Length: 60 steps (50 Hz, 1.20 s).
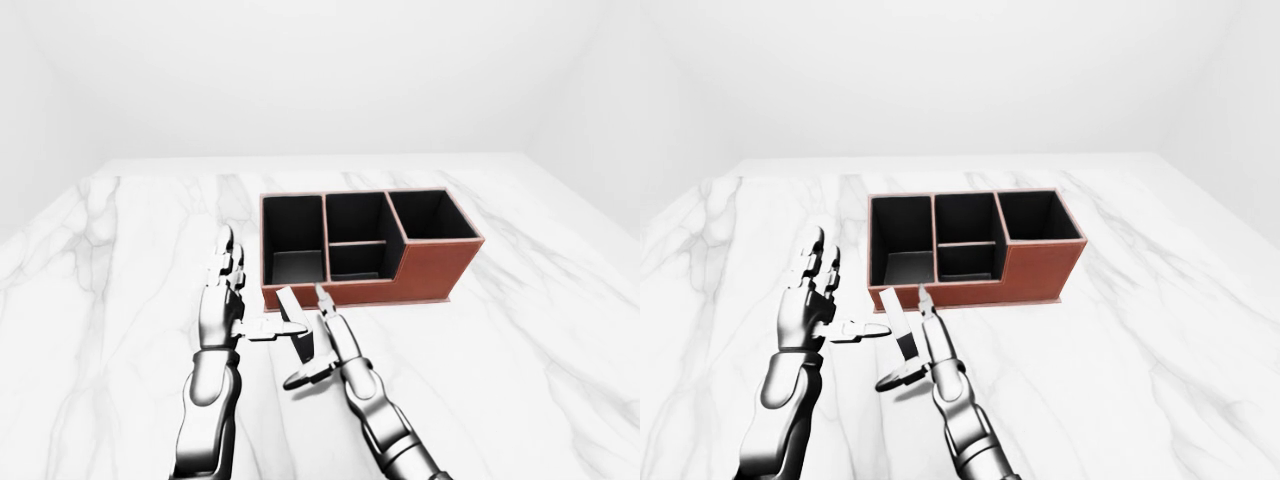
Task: Pick up the book and place it in the right compartment of the caddy.
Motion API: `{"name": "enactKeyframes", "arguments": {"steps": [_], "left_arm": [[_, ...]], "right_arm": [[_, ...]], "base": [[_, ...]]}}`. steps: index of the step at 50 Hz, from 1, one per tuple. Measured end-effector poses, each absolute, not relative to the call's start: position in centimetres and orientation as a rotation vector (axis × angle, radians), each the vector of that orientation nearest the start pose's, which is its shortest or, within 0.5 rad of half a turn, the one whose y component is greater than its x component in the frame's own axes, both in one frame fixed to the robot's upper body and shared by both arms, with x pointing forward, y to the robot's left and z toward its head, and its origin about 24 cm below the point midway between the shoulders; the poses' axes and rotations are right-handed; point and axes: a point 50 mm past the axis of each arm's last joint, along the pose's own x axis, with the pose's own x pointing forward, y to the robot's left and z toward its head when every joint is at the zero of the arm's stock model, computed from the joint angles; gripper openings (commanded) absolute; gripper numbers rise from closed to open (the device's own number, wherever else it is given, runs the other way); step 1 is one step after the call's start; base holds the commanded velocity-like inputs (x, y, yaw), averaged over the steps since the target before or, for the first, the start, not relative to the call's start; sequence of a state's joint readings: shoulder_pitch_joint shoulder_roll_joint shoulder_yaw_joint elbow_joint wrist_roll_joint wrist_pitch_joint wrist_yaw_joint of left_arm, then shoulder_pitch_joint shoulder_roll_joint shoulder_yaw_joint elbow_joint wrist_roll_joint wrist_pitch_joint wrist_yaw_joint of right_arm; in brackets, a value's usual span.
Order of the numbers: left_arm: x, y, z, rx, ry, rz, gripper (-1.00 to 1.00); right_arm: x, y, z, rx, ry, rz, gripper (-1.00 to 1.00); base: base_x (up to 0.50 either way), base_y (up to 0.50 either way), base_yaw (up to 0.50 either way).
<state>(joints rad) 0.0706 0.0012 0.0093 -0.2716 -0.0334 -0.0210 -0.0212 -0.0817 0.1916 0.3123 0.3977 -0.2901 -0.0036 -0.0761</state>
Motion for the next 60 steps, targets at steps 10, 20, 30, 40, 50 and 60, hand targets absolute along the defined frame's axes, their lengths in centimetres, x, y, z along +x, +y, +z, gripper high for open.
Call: {"name": "enactKeyframes", "arguments": {"steps": [10, 20, 30, 40, 50, 60], "left_arm": [[23.7, 15.5, 9.0, -0.024, -0.225, 0.002, 1.00], [23.7, 15.4, 9.0, -0.024, -0.225, 0.002, 1.00], [23.7, 15.4, 9.0, -0.024, -0.225, 0.003, 1.00], [23.7, 15.5, 9.0, -0.025, -0.225, 0.006, 1.00], [23.7, 15.5, 9.0, -0.026, -0.226, 0.007, 1.00], [23.7, 15.5, 9.0, -0.026, -0.226, 0.007, 1.00]], "right_arm": [[24.1, -2.2, -1.4, -0.191, 0.220, 0.351, 1.00], [24.0, -2.1, -1.5, -0.193, 0.222, 0.358, -1.00], [24.1, -2.3, -1.5, -0.189, 0.227, 0.345, -1.00], [24.6, -3.0, -1.3, -0.165, 0.261, 0.311, -1.00], [25.2, -3.8, 0.9, -0.109, 0.192, 0.263, -1.00], [25.3, -4.0, 4.1, -0.046, 0.059, 0.249, -1.00]], "base": [[0.00, 0.00, 0.00], [0.00, 0.00, 0.00], [0.00, 0.00, 0.00], [0.00, 0.00, 0.00], [0.00, 0.00, 0.00], [0.00, 0.00, 0.00]]}}
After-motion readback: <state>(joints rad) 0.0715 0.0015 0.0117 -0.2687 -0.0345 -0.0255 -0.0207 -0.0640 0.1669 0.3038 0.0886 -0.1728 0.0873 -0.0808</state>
